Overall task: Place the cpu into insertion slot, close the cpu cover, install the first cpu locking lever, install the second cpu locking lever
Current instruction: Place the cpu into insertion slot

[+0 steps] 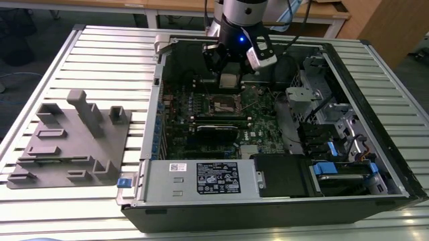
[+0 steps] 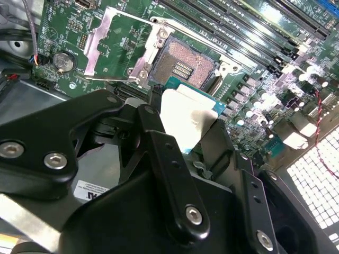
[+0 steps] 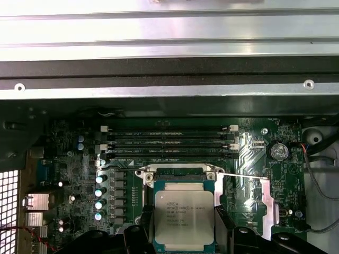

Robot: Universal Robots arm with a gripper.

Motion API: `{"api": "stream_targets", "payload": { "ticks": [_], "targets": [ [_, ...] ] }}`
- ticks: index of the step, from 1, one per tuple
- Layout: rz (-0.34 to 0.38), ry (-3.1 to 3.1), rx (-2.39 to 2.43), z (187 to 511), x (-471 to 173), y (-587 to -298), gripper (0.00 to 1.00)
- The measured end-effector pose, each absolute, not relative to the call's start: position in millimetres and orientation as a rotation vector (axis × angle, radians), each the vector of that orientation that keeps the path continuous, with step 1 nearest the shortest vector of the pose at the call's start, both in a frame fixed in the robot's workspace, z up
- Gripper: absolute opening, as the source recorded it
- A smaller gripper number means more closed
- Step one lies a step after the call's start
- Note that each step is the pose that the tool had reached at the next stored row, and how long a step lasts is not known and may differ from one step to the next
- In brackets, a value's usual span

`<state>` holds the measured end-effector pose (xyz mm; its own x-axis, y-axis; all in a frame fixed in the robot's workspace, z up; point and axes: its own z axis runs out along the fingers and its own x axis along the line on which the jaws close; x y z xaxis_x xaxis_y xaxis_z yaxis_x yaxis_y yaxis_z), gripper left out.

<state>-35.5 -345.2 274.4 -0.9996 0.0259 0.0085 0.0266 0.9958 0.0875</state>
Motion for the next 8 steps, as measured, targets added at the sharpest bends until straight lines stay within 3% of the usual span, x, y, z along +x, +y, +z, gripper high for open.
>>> {"api": "stream_targets", "payload": {
  "ticks": [8],
  "targets": [
    [-0.138,-3.13,-0.172,270.7,-35.5,-345.2,0.54]
  ]
}}
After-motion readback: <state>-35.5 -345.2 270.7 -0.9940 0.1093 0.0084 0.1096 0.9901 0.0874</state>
